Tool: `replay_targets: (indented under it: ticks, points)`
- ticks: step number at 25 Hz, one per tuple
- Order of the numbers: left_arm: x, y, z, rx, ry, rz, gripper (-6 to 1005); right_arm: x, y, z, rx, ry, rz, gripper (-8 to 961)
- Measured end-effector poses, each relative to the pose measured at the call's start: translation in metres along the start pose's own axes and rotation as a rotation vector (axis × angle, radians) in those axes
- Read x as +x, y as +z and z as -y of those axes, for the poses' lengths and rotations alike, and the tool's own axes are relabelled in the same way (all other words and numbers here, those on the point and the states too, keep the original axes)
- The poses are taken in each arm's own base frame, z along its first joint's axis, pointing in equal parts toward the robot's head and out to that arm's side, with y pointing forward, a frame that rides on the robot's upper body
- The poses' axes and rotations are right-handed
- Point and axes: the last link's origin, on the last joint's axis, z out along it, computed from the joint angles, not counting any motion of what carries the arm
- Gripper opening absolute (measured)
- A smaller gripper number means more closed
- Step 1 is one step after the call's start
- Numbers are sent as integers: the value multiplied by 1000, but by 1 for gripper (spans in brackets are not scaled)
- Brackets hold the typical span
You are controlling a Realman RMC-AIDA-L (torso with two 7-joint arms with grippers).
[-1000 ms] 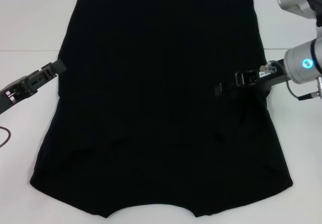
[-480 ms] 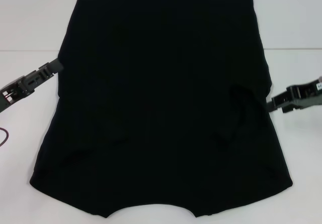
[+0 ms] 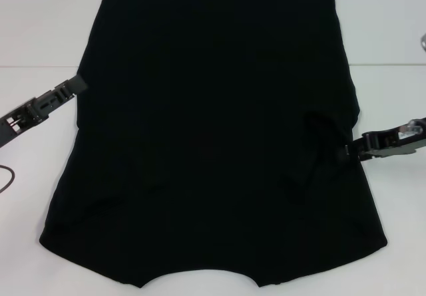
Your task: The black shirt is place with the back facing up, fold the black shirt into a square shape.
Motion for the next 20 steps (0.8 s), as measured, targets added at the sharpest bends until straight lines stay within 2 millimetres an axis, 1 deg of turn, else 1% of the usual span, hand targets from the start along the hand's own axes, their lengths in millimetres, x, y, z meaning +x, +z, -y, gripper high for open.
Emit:
replay_targets:
  ticks: [6, 9, 13, 15, 17, 20]
  points:
    - [-1, 0, 0, -1, -10, -1, 528, -2, 25, -11, 27, -17, 45, 507]
    - [-1, 0, 0, -1, -10, -2, 527, -10, 32, -17, 32, -23, 105, 507]
    - [-1, 0, 0, -3, -10, -1, 526, -32, 26, -31, -27, -30, 232, 507]
    - [-2, 0, -1, -11, -11, 0, 525, -39, 22, -37, -67, -29, 258, 506]
    - [-2, -3, -2, -16, -23, 13, 525, -42, 18, -41, -95, -32, 246, 506]
    - [-5, -15, -1, 0, -71, 83, 524, -40, 9, -38, -123, -12, 199, 506]
